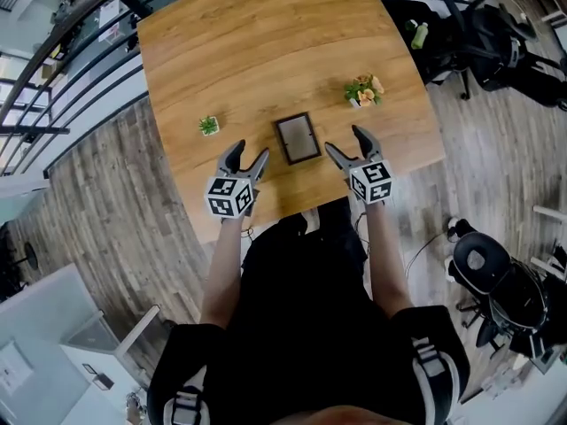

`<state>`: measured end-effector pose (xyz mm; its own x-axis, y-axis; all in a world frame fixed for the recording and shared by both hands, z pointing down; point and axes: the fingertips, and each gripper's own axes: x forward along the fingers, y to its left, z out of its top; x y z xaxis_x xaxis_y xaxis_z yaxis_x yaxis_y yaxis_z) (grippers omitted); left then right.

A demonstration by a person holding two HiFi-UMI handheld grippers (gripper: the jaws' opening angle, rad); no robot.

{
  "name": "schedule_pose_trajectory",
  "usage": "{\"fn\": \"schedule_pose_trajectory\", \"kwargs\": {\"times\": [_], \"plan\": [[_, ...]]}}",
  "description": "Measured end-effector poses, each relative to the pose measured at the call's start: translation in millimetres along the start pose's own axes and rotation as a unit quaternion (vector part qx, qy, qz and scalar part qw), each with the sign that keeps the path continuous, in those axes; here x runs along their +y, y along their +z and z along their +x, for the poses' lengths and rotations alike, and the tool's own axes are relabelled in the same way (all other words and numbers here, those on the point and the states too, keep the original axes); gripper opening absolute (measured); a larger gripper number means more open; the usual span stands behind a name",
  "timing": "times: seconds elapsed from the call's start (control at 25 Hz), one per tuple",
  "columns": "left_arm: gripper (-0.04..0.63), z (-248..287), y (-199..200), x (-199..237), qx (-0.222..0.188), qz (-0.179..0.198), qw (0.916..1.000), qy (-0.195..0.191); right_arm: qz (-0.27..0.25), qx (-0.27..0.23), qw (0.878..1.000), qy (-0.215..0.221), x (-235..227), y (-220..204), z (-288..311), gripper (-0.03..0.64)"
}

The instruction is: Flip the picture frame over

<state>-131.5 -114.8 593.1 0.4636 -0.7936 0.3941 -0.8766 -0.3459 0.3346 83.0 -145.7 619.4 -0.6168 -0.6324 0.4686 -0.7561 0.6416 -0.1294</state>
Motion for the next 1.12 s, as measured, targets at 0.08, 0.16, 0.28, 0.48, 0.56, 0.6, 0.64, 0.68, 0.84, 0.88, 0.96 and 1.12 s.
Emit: {"fn": "schedule_pose_trajectory", "kwargs": {"times": [0.08,0.16,0.28,0.48,0.56,0.6,0.64,0.68,0.84,0.88,0.96,1.12], "plan": [[0.296,5,-6,0,0.006,-0.004,1.0000,0.001,-0.004,0.008,1.000,0.005,0,-3,4,0.368],[0.296,12,-12,-1,0.013,-0.009,0.9999,0.002,-0.004,0.016,1.000,0.012,-1,-7,8,0.368],[0.296,26,-23,-1,0.027,-0.017,0.9995,0.003,-0.002,0.031,0.999,0.025,-3,-19,19,0.362],[0.296,39,-39,-5,0.046,-0.031,0.9984,0.007,-0.006,0.071,0.996,0.048,4,-47,29,0.360],[0.296,43,-43,-4,0.050,-0.036,0.9980,0.010,-0.008,0.080,0.995,0.055,5,-53,32,0.360],[0.296,45,-45,-3,0.052,-0.039,0.9978,0.011,-0.009,0.083,0.995,0.058,5,-55,34,0.360],[0.296,47,-48,-3,0.055,-0.041,0.9976,0.012,-0.011,0.085,0.994,0.060,4,-56,35,0.359],[0.296,49,-52,-3,0.058,-0.044,0.9973,0.013,-0.011,0.087,0.994,0.062,4,-57,36,0.359],[0.296,57,-67,-6,0.070,-0.054,0.9960,0.012,-0.007,0.094,0.993,0.069,5,-60,38,0.356],[0.296,59,-70,-7,0.071,-0.057,0.9958,0.011,-0.008,0.095,0.993,0.070,5,-62,40,0.356],[0.296,62,-76,-8,0.073,-0.063,0.9953,0.007,-0.008,0.099,0.992,0.072,7,-65,41,0.356],[0.296,65,-87,-5,0.081,-0.073,0.9939,0.014,-0.004,0.106,0.991,0.076,8,-71,42,0.354]]}}
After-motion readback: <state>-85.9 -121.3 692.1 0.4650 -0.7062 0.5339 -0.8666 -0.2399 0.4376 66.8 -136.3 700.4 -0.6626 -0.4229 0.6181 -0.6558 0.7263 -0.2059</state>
